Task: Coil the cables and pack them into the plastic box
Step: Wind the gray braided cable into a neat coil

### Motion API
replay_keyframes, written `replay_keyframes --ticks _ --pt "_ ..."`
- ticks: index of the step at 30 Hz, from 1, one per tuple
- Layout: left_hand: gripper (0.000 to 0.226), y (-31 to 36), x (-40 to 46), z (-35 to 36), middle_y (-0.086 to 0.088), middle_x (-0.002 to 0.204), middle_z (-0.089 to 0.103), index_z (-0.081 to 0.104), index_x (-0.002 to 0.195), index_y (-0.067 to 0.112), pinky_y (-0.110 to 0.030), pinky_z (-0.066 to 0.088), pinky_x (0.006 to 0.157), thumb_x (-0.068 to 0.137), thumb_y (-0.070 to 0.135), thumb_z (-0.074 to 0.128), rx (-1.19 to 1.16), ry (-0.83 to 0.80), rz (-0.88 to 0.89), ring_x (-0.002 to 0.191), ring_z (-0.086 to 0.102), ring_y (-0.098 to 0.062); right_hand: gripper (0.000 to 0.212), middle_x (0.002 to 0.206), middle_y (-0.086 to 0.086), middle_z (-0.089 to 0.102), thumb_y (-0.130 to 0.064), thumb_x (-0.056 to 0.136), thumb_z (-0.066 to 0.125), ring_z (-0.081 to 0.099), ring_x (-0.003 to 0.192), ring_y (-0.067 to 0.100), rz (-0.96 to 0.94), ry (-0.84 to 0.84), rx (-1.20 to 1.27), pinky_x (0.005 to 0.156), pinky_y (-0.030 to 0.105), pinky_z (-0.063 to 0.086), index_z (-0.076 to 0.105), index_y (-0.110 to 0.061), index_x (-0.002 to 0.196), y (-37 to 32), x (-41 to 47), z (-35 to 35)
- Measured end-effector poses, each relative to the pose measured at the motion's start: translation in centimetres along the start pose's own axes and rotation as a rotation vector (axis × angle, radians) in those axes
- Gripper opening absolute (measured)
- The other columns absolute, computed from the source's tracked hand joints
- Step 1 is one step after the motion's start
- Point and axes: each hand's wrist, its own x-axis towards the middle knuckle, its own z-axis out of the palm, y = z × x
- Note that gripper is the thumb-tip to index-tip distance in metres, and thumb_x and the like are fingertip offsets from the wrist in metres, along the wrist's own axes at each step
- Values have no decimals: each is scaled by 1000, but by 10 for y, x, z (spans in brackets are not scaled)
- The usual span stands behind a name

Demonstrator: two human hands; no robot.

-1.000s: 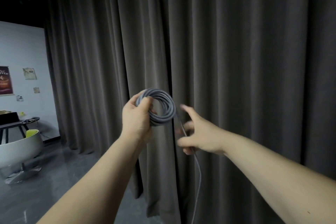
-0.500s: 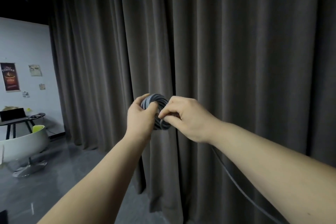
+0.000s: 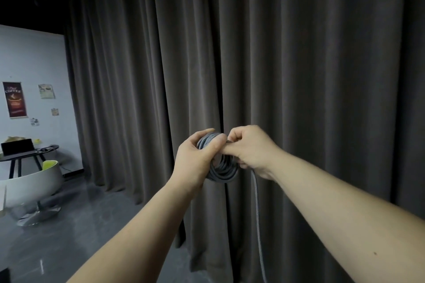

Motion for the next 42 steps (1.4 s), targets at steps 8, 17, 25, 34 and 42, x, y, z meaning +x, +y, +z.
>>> replay_keyframes --ticks 8,17,25,34,42 --pt "29 -7 3 -8 8 53 55 70 98 22 -26 39 55 72 34 71 44 -50 60 45 42 -12 22 64 4 62 10 81 63 53 54 10 -51 -16 171 46 18 40 58 -10 75 -6 5 -30" --pt "18 -3 5 1 3 49 46 73 98 15 -28 34 53 84 26 69 -128 16 64 45 37 -13 20 88 -2 70 0 87 60 64 83 5 -216 170 -32 82 20 50 71 -17 88 13 7 -20" --pt "26 9 3 10 5 49 40 66 107 7 -25 36 50 91 28 63 -370 -41 10 42 37 -7 40 129 -15 56 -29 100 45 52 119 2 -301 100 -210 103 21 37 42 -38 138 26 -3 0" --pt "50 11 -1 -1 -2 89 70 61 117 16 -35 50 82 69 26 70 -69 -224 189 81 63 -15 29 107 -7 66 -21 100 44 60 94 6 -320 222 -189 81 12 44 56 -25 127 19 3 -5" --pt "20 15 -2 5 6 59 54 61 108 6 -24 49 56 89 13 62 -402 -220 42 50 48 -6 25 98 13 66 -19 100 43 62 82 16 -283 146 -43 56 16 52 57 -29 119 18 1 0"
